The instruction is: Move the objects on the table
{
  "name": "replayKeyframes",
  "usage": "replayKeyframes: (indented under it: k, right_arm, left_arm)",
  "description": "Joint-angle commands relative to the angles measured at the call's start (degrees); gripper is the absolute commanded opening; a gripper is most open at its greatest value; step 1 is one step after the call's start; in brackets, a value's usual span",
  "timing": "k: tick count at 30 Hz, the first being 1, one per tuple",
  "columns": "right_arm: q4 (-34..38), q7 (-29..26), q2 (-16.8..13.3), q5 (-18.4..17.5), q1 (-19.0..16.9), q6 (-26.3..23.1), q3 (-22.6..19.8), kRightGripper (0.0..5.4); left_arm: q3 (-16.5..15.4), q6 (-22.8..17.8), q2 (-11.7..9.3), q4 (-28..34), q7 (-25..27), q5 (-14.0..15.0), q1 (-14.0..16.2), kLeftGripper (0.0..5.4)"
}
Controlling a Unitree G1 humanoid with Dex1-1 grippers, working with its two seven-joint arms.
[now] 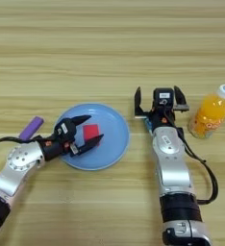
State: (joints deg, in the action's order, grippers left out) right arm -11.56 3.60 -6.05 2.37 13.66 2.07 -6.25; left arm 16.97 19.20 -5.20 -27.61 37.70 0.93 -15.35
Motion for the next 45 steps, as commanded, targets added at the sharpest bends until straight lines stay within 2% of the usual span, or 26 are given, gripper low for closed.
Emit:
replayKeyframes:
  k: [1, 6, 13, 18, 25, 34, 38, 45]
  right_arm:
    - [0.32, 0.29, 0.07, -0.12, 0.51, 0.31, -0.03, 5.4]
    - [0.23, 0.23, 0.03, -0.17, 0.5, 0.41, -0.07, 5.4]
    - [0.24, 0.15, 0.0, -0.17, 0.44, 0.5, -0.04, 5.4]
    - [0.42, 0.06, -0.04, -0.17, 0.27, 0.5, -0.01, 5.4]
    - [1.0, -0.03, 0.03, -0.04, -0.19, 0.51, 0.18, 5.4]
    - [4.26, -0.25, 0.75, 0.27, -1.74, 0.16, 1.43, 5.4]
    - [6.16, -0.48, 1.31, 0.54, -2.9, -0.11, 2.68, 5.4]
    - [9.03, -1.12, 2.32, 0.79, -4.96, -0.35, 4.95, 5.4]
  left_arm:
    - [-0.22, -0.04, 0.0, -0.47, -0.37, -0.52, -0.93, 3.8]
    - [-1.18, 0.18, 0.41, -0.38, -0.96, 0.31, -1.04, 4.26]
    - [-5.62, 0.68, 1.7, -1.18, -4.27, 2.83, -3.01, 4.82]
    - [-7.68, 1.3, 1.84, -3.05, -6.38, 2.62, -4.3, 5.27]
    - [-11.45, 4.58, 1.76, -7.02, -11.26, 2.88, -6.78, 5.38]
    - [-16.1, 7.71, -0.03, -13.39, -15.08, 3.21, -10.43, 5.38]
    - [-18.01, 9.64, -1.18, -16.41, -18.17, 2.45, -11.82, 5.38]
    - [-21.78, 12.7, -4.29, -27.19, -23.39, 2.36, -16.95, 5.38]
